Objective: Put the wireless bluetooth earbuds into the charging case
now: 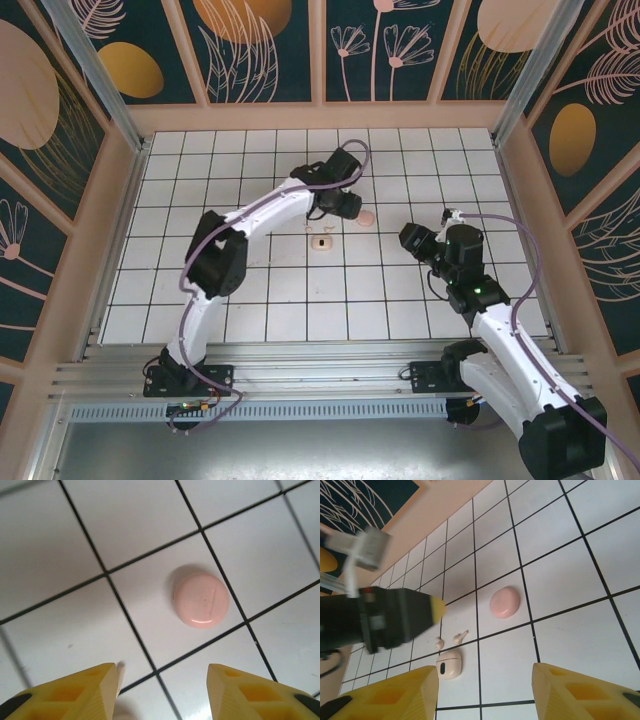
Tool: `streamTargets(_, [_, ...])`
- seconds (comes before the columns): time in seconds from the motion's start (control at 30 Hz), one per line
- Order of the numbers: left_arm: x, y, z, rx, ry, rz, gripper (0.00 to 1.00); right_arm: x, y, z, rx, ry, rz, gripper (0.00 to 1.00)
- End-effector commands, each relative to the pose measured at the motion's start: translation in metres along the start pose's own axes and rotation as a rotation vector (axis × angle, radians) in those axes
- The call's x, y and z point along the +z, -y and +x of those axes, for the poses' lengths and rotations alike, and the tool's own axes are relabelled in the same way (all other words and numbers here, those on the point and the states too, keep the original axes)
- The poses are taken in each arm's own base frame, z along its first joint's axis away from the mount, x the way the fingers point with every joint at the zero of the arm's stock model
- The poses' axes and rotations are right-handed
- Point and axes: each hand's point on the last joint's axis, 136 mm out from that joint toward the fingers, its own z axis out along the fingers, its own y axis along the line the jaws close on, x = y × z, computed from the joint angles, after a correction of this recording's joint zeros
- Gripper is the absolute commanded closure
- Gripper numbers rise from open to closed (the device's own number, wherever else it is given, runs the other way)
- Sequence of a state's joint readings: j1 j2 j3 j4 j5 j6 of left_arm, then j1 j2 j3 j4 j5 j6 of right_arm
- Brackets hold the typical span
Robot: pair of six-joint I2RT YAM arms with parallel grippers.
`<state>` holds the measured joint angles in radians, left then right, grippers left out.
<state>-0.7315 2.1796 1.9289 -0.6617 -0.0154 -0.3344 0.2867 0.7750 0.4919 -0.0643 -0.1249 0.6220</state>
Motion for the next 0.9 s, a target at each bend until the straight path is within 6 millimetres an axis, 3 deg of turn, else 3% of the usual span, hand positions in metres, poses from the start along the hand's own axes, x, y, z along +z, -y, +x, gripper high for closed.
streamTargets(0.0, [-0.04,-0.011,-0.002,-0.024,0.05,-0.061,0.48,0.002,-0.012,-0.007,0.024,0.012,-0.05,0.47])
streamTargets(0.13, [-0.058,-0.023,0.017,-0.082,0.036,-0.092,0.46,0.007,-0.018,-0.006,0.025,-0.003,-0.071,0.47])
streamTargets(0.27, [-0.058,-0.032,0.042,-0.155,-0.006,-0.112,0.4,0.016,-0.023,-0.004,0.019,-0.022,-0.087,0.47])
streamTargets(0.43, [-0.044,-0.036,0.065,-0.215,-0.088,-0.129,0.37,0.027,-0.026,0.001,0.005,-0.061,-0.094,0.47])
streamTargets(0.6, [-0.03,-0.034,0.07,-0.251,-0.12,-0.132,0.33,0.033,-0.031,0.003,-0.007,-0.08,-0.108,0.47])
streamTargets(0.87, [0.0,-0.036,0.094,-0.278,-0.227,-0.149,0.3,0.035,-0.03,0.003,-0.014,-0.085,-0.103,0.46])
